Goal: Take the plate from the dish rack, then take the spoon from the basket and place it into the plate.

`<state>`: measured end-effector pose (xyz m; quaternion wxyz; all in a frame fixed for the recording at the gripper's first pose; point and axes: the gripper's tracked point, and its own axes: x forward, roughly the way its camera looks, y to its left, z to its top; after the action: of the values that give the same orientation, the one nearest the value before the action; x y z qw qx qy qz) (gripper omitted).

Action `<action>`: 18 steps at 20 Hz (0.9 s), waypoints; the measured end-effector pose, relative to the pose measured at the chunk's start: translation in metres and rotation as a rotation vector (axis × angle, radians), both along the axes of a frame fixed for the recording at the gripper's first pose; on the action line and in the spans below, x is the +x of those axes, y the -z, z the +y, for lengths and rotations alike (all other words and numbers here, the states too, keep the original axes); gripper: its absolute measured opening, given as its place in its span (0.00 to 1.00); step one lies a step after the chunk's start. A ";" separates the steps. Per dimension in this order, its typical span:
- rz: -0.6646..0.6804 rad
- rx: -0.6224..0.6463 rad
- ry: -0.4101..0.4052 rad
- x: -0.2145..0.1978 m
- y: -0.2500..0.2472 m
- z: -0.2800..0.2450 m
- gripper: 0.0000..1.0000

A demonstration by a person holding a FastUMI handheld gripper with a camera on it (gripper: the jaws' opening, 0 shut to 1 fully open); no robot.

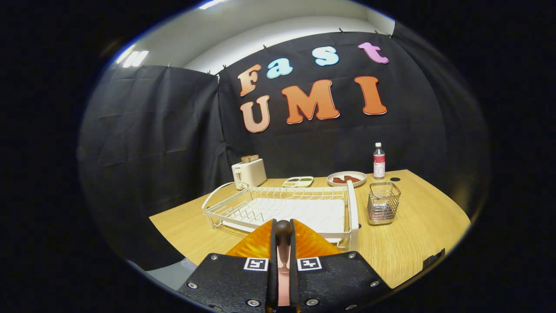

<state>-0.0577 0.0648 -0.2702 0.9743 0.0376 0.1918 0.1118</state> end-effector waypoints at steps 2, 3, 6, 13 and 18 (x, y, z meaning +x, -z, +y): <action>0.001 0.010 -0.008 -0.006 0.001 -0.002 0.10; 0.002 0.013 -0.012 -0.008 0.001 -0.003 0.10; 0.008 0.020 -0.021 -0.017 0.005 -0.006 0.10; 0.086 -0.019 -0.035 -0.032 0.039 -0.008 0.10; 0.143 -0.024 -0.005 -0.036 0.059 -0.015 0.13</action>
<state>-0.0939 0.0495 -0.3294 0.9582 0.0332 0.2625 0.1088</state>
